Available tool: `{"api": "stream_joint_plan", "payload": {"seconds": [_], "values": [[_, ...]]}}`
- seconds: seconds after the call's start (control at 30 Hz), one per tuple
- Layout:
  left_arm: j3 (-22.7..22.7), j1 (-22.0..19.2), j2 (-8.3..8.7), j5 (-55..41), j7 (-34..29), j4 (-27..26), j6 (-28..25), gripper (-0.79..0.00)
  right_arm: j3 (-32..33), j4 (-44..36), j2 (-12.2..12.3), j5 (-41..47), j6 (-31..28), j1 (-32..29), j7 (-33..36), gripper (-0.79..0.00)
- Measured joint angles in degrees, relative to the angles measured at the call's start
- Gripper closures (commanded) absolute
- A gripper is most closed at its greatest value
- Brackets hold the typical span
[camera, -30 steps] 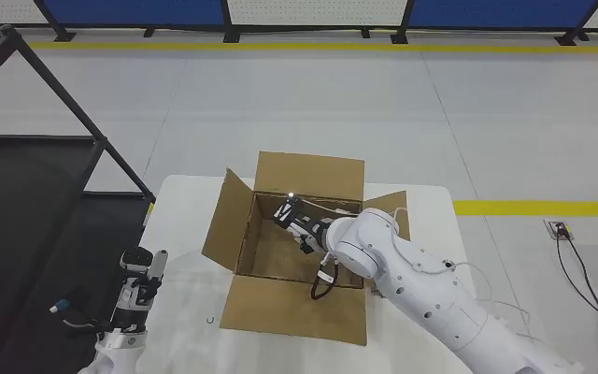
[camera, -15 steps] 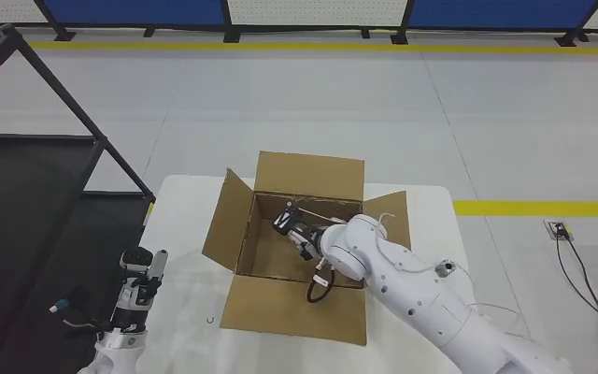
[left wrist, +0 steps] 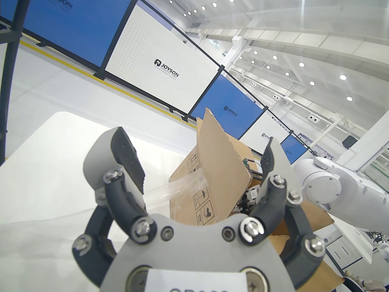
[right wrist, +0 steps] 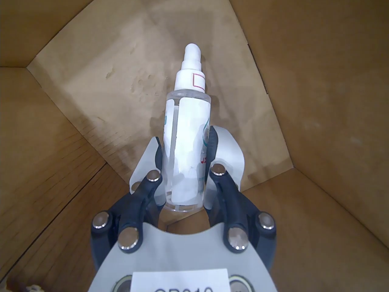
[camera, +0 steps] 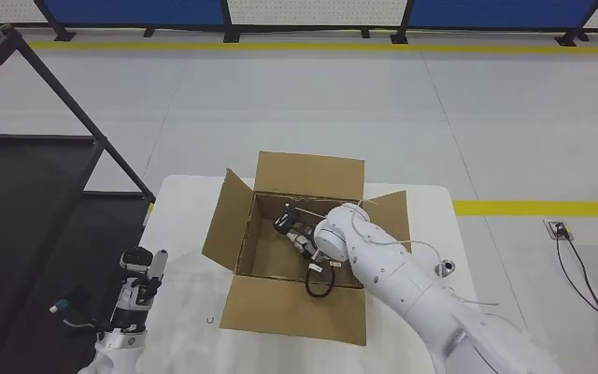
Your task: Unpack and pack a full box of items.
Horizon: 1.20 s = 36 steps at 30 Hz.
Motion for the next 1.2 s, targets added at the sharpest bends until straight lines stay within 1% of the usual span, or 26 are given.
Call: {"api": "stream_joint_plan", "payload": {"seconds": [0.03,0.07,0.13,0.2,0.23,0.27,0.3,0.33,0.37,0.4,0.53,0.6,0.8,0.9,1.07,1.13,1.17,1.2], "values": [[0.0,0.0,0.0,0.0,0.0,0.0,0.0,-0.785,-0.2,1.4,-0.7,0.0,-0.1,0.3,-0.2,-0.052],[0.0,0.0,0.0,0.0,0.0,0.0,0.0,-0.785,-0.4,2.4,-1.2,0.0,-0.3,0.5,-0.3,-0.169],[0.0,0.0,0.0,0.0,0.0,0.0,0.0,-0.785,-0.6,4.5,-2.2,0.2,-0.8,0.9,-0.5,-0.342],[0.0,0.0,0.0,0.0,0.0,0.0,0.0,-0.785,-0.6,6.2,-3.0,0.4,-1.1,1.3,-0.8,-0.388],[0.0,0.0,0.0,0.0,0.0,0.0,0.0,-0.785,-0.6,7.2,-3.5,0.6,-1.1,1.5,-1.2,-0.428],[0.0,0.0,0.0,0.0,0.0,0.0,0.0,-0.785,-0.6,8.0,-3.8,0.7,-1.2,1.6,-1.4,-0.508],[0.0,0.0,0.0,0.0,0.0,0.0,0.0,-0.785,-0.5,8.6,-4.1,0.8,-1.4,1.7,-1.6,-0.557],[0.0,0.0,0.0,0.0,0.0,0.0,0.0,-0.785,-0.4,9.5,-4.5,1.0,-1.7,1.8,-1.9,-0.585],[0.0,0.0,0.0,0.0,0.0,0.0,0.0,-0.785,-0.3,10.1,-4.7,1.2,-2.0,2.0,-2.0,-0.594],[0.0,0.0,0.0,0.0,0.0,0.0,0.0,-0.785,-0.2,10.6,-5.0,1.3,-2.4,2.1,-2.2,-0.622],[0.0,0.0,0.0,0.0,0.0,0.0,0.0,-0.785,0.2,12.8,-5.7,1.5,-3.7,2.5,-3.3,-0.619],[0.0,0.0,0.0,0.0,0.0,0.0,0.0,-0.785,0.5,13.3,-5.8,1.8,-4.5,2.5,-4.1,-0.634],[0.0,0.0,0.0,0.0,0.0,0.0,0.0,-0.785,2.0,14.1,-5.2,2.3,-9.3,2.6,-8.4,-0.603],[0.0,0.0,0.0,0.0,0.0,0.0,0.0,-0.785,2.7,13.1,-4.4,1.7,-10.6,2.1,-11.9,-0.613],[0.0,0.0,0.0,0.0,0.0,0.0,0.0,-0.785,4.4,9.0,-1.8,-1.1,-11.7,0.4,-20.3,-0.653],[0.0,0.0,0.0,0.0,0.0,0.0,0.0,-0.785,5.4,6.0,-0.4,-2.7,-11.1,-0.8,-23.5,-0.699],[0.0,0.0,0.0,0.0,0.0,0.0,0.0,-0.785,5.9,4.5,0.4,-3.4,-10.8,-1.4,-24.7,-0.748],[0.0,0.0,0.0,0.0,0.0,0.0,0.0,-0.785,6.6,2.8,1.2,-4.1,-10.5,-2.1,-25.9,-0.757]]}}
